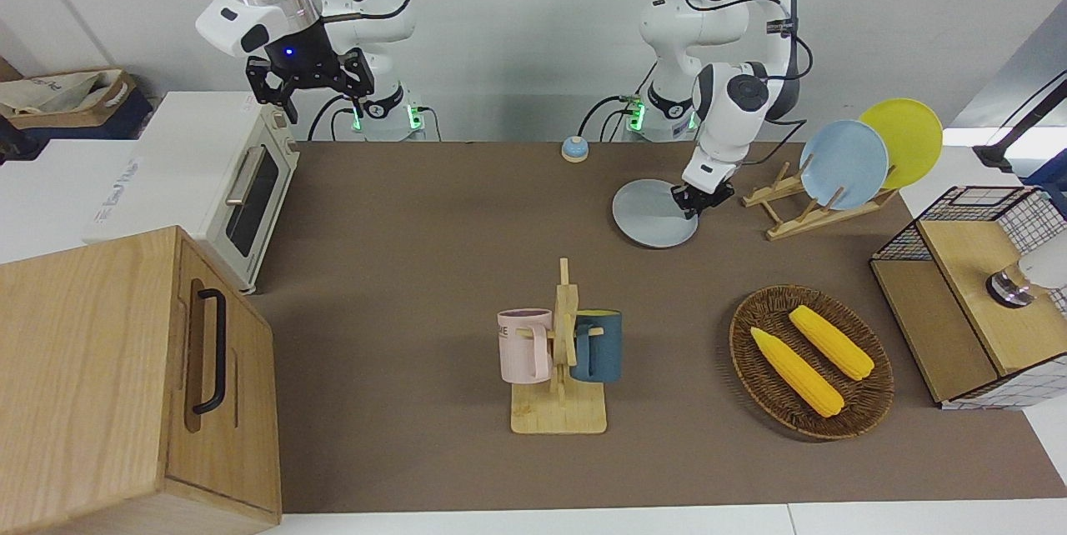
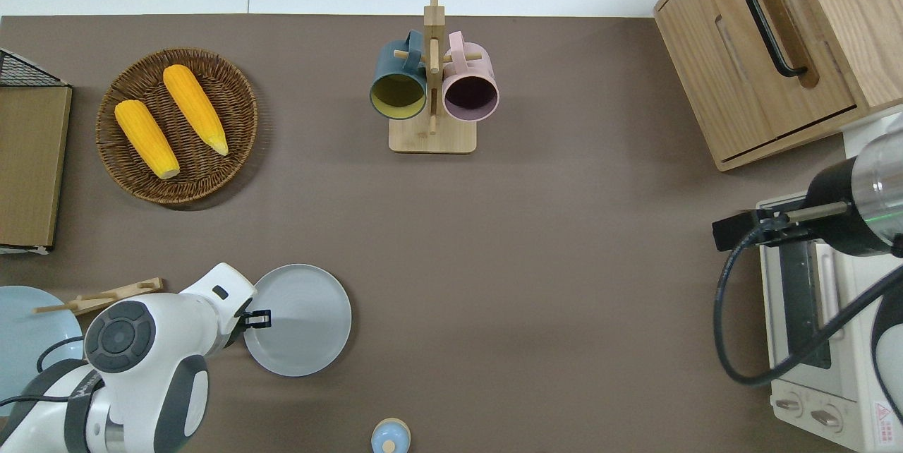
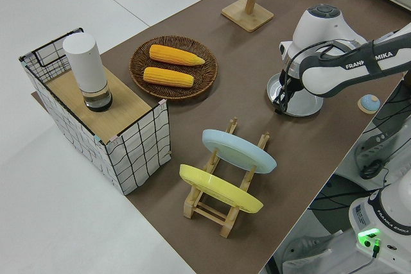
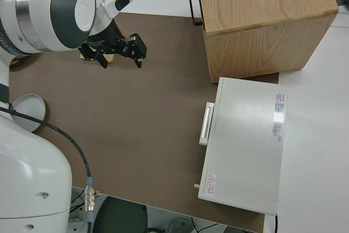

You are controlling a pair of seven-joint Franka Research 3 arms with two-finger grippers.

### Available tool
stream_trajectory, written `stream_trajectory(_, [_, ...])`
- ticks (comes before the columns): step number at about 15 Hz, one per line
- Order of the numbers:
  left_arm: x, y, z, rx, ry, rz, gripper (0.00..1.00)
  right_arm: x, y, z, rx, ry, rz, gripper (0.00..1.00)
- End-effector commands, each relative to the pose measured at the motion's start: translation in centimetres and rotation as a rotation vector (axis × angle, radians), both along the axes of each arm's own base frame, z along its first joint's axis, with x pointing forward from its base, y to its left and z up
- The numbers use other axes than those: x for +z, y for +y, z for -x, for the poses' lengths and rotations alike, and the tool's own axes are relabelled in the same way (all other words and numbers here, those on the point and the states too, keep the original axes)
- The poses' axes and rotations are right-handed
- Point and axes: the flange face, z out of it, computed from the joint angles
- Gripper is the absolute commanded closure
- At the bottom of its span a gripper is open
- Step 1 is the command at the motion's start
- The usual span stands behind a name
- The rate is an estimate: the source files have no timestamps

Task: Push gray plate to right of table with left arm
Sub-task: 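Lower the left gripper against the gray plate's edge nearest the arm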

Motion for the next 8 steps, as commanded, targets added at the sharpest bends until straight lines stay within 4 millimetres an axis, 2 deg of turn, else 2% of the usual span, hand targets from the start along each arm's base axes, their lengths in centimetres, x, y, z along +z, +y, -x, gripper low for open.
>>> stream_trajectory(1, [-1.2,-0.6,0.4,0.008,0.003,0.002,1.00,0.4,-0.2,0.3,-0.004,0.003,-0.009,0.017])
stream_trajectory(4, [-1.4,-1.3,0.5,0.040,0.007,0.001,1.00,0.4,-0.3,0.3,-0.006,0.003,-0.009,0.017])
stream_trajectory(8, [-1.4,-4.5,1.0,0.119,0.001,-0.013,1.00,0.4,-0.2,0.3,-0.006,0.003,-0.009,0.017])
